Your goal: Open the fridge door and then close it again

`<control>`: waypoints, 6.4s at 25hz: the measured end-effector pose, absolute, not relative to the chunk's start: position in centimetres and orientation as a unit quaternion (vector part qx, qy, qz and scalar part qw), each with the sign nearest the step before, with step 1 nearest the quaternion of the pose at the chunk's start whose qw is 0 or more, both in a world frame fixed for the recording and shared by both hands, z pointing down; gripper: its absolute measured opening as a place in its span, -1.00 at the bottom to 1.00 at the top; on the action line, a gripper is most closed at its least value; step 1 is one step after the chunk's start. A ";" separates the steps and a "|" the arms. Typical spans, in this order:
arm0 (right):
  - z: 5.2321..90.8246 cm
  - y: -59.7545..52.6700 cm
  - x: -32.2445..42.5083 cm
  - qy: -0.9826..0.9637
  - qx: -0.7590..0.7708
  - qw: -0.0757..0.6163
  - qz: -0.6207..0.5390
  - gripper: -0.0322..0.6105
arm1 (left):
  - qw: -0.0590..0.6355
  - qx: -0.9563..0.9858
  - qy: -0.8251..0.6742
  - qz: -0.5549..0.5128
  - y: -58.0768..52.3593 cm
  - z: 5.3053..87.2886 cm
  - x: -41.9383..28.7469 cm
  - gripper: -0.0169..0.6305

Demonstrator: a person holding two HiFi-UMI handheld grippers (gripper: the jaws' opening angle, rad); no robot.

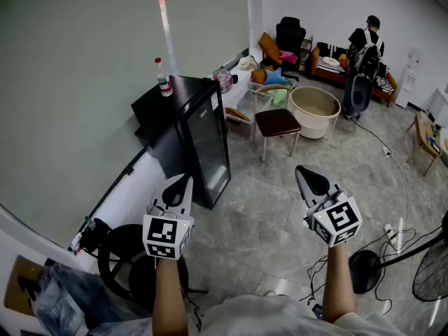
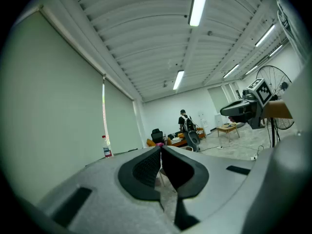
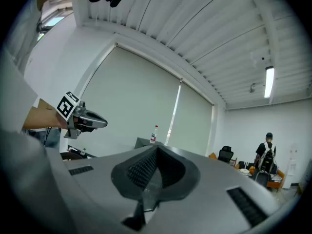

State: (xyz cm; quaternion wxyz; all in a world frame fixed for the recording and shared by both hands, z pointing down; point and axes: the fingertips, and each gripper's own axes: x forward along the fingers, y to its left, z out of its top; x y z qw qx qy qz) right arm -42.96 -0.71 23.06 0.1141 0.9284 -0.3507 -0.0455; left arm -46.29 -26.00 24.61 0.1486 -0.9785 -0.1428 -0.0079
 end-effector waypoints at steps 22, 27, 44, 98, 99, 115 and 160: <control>25.7 -0.2 -42.2 -0.406 0.911 0.066 -0.014 -0.42 | 0.136 -0.972 -0.184 -0.044 -22.3 27.4 -45.7 -0.43; 26.1 -0.1 -42.1 -0.422 0.902 0.090 -0.020 -0.21 | 0.140 -0.972 -0.185 -0.045 -21.3 27.7 -45.9 -0.37; 30.8 5.1 -38.6 -0.455 0.883 0.118 0.018 -0.18 | 0.106 -0.979 -0.142 -0.100 -16.5 32.6 -44.6 -0.37; 34.5 -31.0 12.2 -0.747 0.586 0.309 -0.063 -0.27 | -0.084 -0.948 0.223 -0.210 -39.8 48.9 -7.5 -0.37; 34.7 -31.7 12.3 -0.758 0.564 0.319 -0.071 -0.27 | -0.090 -0.944 0.239 -0.210 -39.6 49.1 -7.3 -0.37; 39.2 -40.7 5.8 -0.845 0.296 0.418 -0.153 -0.26 | -0.126 -0.914 0.303 -0.238 -41.4 55.4 -6.6 -0.36; 42.4 -43.1 3.2 -0.832 0.282 0.437 -0.192 -0.26 | -0.146 -0.911 0.305 -0.238 -44.9 60.4 -3.6 -0.55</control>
